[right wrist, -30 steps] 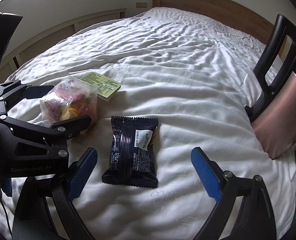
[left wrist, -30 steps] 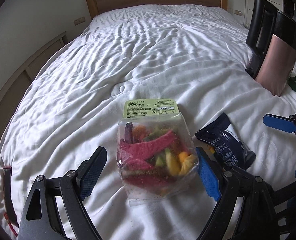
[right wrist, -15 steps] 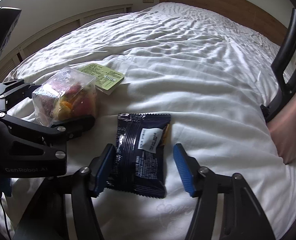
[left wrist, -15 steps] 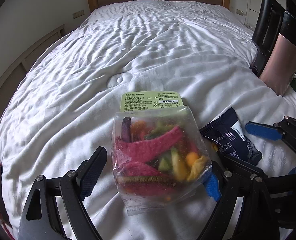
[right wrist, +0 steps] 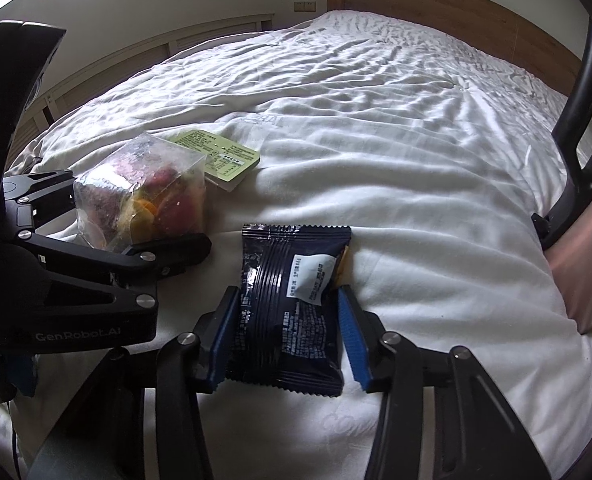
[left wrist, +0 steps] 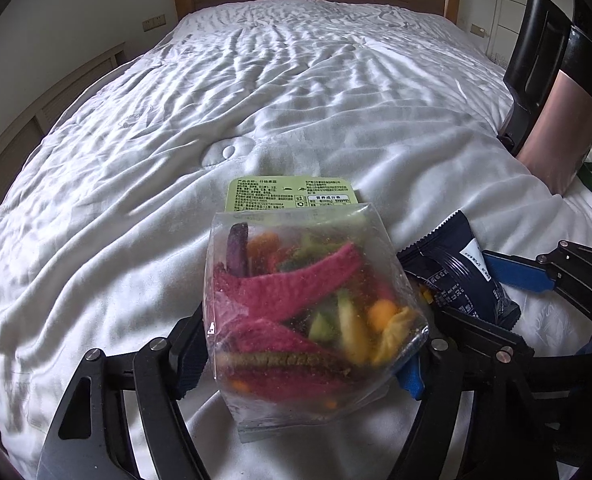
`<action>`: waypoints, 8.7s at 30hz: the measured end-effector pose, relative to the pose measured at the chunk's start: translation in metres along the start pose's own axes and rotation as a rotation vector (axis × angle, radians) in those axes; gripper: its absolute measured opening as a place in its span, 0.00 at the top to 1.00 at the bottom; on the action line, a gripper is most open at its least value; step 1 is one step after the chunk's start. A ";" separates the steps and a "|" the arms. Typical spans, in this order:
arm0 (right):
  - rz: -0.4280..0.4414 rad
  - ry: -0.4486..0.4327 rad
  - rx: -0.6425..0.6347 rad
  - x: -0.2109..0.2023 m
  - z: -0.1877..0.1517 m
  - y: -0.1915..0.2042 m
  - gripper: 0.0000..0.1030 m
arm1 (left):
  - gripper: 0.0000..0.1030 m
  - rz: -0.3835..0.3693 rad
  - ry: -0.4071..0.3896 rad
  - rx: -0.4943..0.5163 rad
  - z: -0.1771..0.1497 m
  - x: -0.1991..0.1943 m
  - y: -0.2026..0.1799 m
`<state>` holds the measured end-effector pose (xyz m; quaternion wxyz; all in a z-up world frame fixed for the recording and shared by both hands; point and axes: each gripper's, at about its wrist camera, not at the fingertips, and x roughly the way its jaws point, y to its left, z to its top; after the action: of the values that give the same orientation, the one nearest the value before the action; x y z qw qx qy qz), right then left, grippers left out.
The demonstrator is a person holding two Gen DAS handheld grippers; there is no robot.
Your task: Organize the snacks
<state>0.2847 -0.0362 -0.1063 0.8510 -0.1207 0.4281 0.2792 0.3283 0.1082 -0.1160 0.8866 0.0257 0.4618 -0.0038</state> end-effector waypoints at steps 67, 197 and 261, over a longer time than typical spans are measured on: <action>-0.540 -0.203 0.292 -0.267 -0.101 -0.278 1.00 | 0.47 -0.375 -0.177 0.266 0.064 -0.108 -0.282; -0.688 -0.284 0.557 -0.424 -0.265 -0.184 0.00 | 0.08 -0.170 -0.357 0.214 -0.060 -0.257 -0.319; -0.683 -0.214 0.523 -0.411 -0.287 -0.160 0.00 | 0.03 -0.202 -0.339 0.260 -0.096 -0.260 -0.303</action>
<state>-0.0087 -0.4471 0.0426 0.9358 -0.0062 0.3294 -0.1251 0.0916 -0.1945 0.0297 0.9358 0.0922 0.3022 -0.1563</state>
